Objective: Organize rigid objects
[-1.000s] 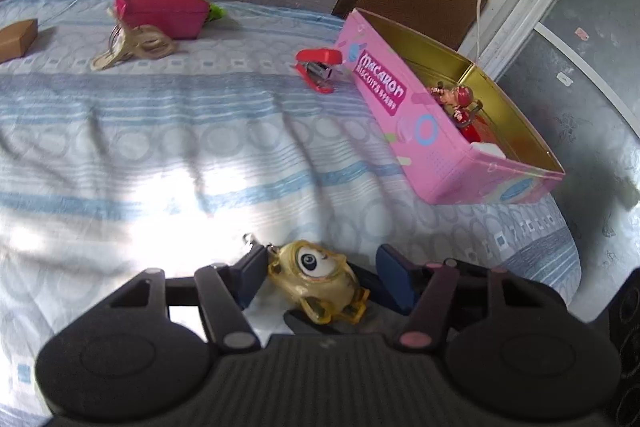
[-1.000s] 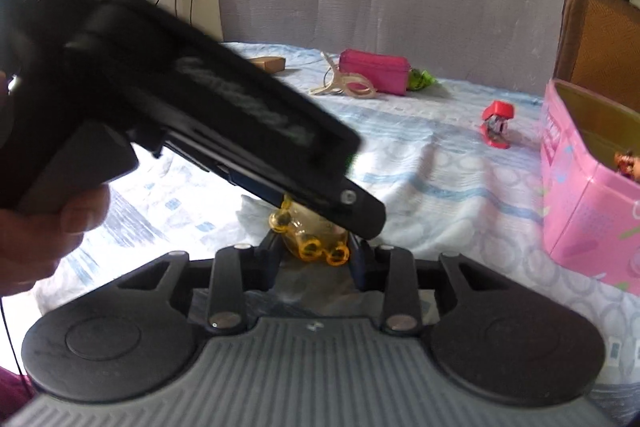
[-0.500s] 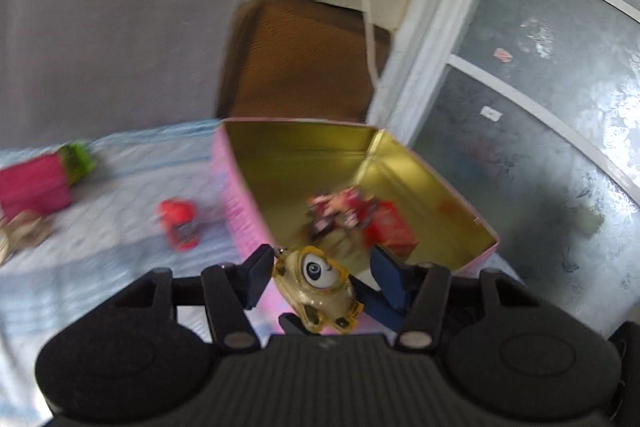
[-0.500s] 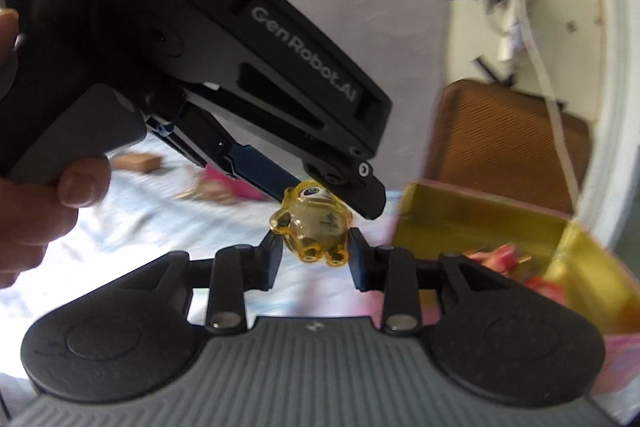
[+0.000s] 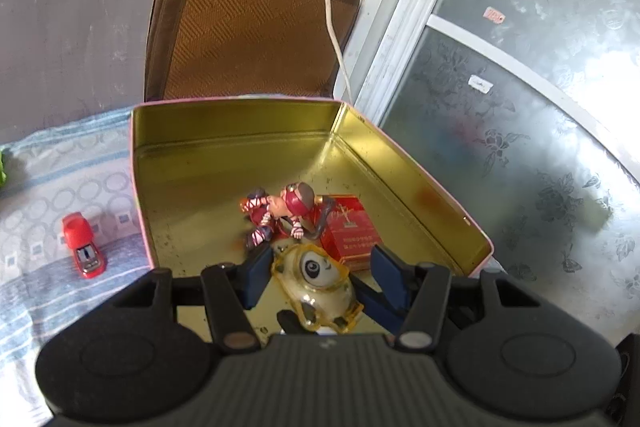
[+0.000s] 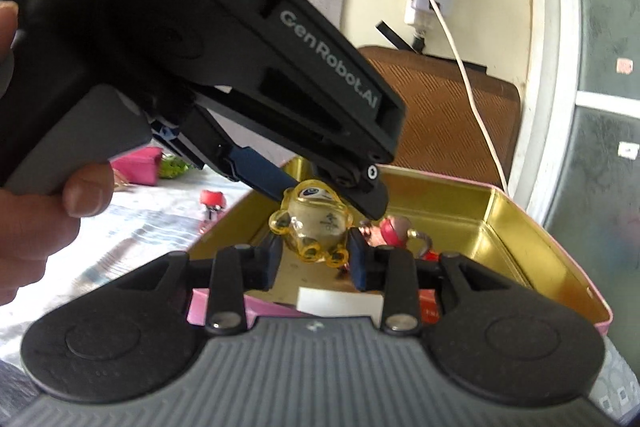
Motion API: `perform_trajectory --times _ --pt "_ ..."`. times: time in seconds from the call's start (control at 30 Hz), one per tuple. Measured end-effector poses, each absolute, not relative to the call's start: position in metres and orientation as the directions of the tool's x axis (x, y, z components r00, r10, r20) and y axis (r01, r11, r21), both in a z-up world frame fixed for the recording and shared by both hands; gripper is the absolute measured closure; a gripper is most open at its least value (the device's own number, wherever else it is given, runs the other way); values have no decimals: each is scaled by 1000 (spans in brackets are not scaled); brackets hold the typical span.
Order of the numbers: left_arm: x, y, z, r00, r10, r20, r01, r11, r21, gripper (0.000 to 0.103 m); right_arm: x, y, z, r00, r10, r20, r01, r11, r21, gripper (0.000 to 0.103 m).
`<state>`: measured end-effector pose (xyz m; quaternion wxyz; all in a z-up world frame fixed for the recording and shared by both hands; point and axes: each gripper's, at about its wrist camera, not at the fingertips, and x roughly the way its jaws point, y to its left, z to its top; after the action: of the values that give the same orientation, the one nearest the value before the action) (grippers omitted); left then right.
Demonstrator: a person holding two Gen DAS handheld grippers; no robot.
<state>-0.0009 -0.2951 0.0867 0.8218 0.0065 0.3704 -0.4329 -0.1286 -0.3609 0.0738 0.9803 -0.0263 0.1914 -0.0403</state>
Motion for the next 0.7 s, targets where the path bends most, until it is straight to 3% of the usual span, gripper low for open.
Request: perform_trajectory --times 0.1,0.2,0.57,0.7 --pt "0 -295 82 346 -703 -621 711 628 -316 42 -123 -364 68 910 -127 -396 108 992 -71 65" --pt "-4 -288 84 362 -708 -606 717 627 -304 37 -124 -369 67 903 -162 -398 159 986 -41 49" --pt "-18 -193 101 490 -701 -518 666 684 -296 31 -149 -352 83 934 -152 -322 158 987 -8 46" --pt "-16 -141 89 577 -620 -531 595 765 -246 31 -153 -337 89 946 -113 -303 127 991 28 37"
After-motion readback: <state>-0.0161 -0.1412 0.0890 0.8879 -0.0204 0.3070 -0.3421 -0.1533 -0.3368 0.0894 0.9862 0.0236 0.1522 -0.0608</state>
